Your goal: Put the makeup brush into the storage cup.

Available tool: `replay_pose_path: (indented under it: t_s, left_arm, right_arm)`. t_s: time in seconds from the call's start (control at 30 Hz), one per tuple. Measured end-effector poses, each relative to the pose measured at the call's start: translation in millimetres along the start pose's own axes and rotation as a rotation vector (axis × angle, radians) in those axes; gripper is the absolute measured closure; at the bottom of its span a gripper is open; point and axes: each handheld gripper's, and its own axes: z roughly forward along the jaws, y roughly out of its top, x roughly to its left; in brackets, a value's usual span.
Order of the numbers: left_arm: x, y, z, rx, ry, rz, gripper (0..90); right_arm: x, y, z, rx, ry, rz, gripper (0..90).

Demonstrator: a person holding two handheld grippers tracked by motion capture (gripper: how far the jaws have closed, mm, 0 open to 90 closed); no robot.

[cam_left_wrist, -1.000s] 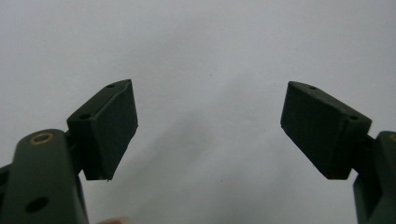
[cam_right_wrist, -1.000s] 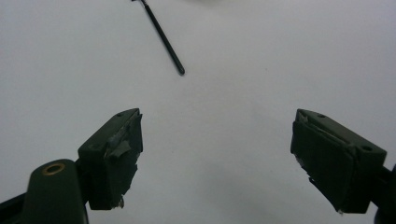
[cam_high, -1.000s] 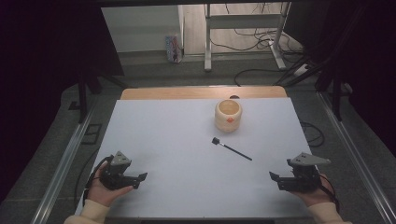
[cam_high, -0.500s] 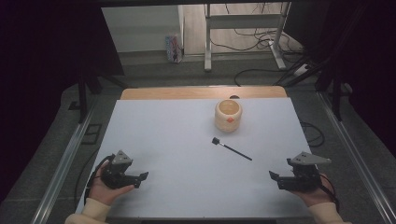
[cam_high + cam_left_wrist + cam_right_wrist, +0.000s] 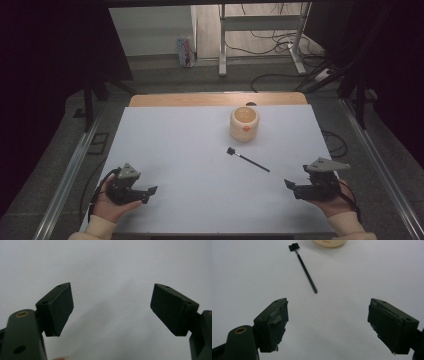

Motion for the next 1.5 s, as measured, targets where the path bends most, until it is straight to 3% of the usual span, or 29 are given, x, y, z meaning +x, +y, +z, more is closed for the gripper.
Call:
replay_pose_path:
  t_s: [0.4, 0.77, 1.5]
  left_arm:
    - [-1.3, 0.4, 0.7, 0.007, 0.001, 0.003, 19.1]
    - [-0.9, 0.2, 0.9, 0.009, 0.001, 0.005, 19.1]
    - [-0.9, -0.3, 1.5, 0.018, 0.003, 0.009, 19.0]
  right_arm:
    - [4.8, 14.0, 2.8, 0.019, 0.034, -0.045, 16.2]
    - [5.8, 26.8, 7.3, 0.041, 0.026, -0.054, 16.5]
    - [10.6, 48.6, 26.2, 0.089, 0.047, -0.117, 17.0]
